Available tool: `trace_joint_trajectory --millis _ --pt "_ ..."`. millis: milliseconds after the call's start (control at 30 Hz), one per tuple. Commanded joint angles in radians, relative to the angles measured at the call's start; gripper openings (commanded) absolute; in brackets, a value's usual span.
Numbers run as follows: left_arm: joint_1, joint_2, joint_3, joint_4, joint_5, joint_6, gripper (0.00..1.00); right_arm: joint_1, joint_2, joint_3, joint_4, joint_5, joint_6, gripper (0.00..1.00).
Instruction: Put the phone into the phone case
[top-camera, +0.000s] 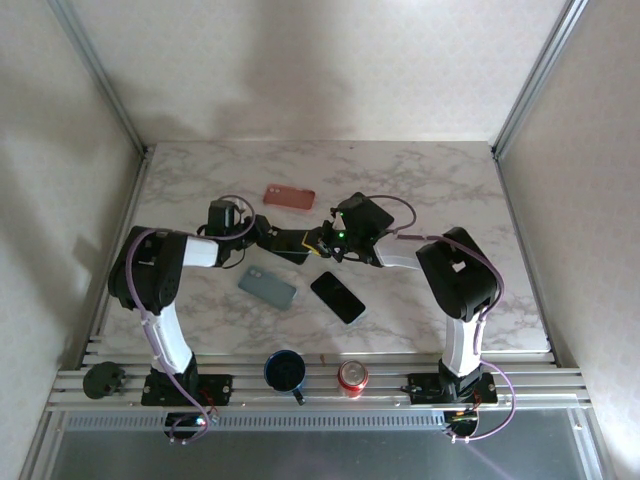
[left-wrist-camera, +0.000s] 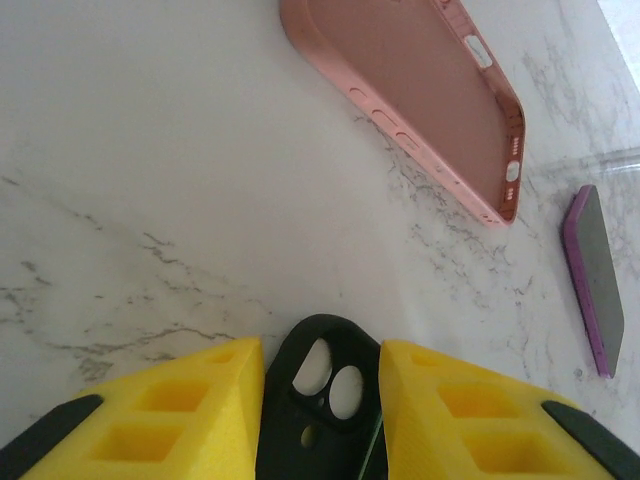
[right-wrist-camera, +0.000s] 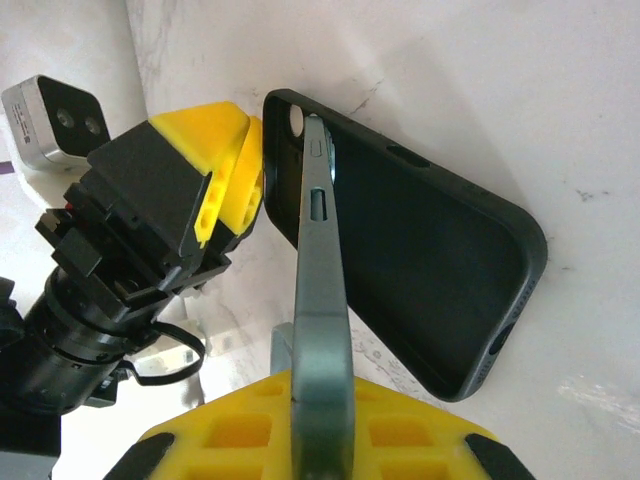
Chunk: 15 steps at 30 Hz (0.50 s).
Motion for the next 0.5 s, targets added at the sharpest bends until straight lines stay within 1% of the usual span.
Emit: trace_joint_trajectory --millis 0,467 --pt "-0.001 0.021 -0.013 0.025 0.018 -0.003 0.35 0.009 0.024 0.033 0.029 0.019 0.019 0.0" --pt "-0.021 0.044 -0.014 0.044 0.031 -0.016 0.35 0.014 0.092 0.09 0.032 0.014 0.027 0.0"
